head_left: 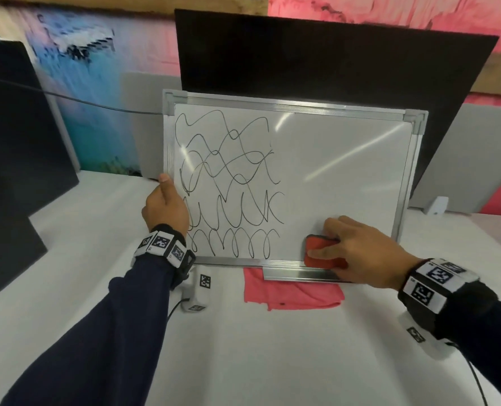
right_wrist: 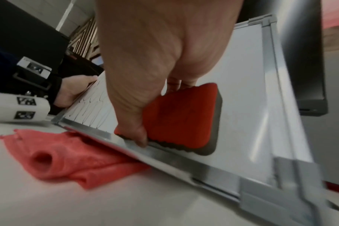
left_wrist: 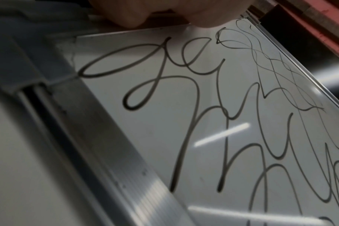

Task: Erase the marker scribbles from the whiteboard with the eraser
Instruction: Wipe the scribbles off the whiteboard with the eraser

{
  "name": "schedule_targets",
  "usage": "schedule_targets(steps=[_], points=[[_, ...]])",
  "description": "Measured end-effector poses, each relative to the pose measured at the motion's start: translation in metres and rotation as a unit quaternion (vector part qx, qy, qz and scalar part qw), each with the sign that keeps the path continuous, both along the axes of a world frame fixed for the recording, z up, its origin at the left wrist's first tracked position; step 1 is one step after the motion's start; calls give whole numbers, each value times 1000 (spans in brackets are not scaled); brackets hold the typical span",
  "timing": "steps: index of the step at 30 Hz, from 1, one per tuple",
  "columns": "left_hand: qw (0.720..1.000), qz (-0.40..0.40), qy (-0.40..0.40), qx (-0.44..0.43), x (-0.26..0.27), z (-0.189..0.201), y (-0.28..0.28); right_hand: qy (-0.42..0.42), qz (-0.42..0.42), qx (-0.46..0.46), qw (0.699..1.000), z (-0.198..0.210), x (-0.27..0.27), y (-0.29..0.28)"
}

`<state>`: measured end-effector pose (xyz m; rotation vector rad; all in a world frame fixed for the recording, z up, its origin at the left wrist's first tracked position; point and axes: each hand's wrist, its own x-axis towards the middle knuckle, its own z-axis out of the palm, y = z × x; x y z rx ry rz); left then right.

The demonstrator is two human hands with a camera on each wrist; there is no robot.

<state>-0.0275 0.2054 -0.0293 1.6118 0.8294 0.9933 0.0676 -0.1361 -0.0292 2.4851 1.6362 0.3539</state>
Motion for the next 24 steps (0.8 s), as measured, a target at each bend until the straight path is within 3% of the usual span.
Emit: schedule_targets(steps=[9, 18, 24], points=[[1000, 4, 3, -2, 2, 0, 1, 25, 34, 40, 998, -13, -16, 66], [1000, -6, -3, -13, 1, 0, 2, 17, 6, 15, 1000, -2, -6, 17], [1000, -12, -4, -10, -1, 2, -1, -3, 34, 47, 998, -12, -12, 53]])
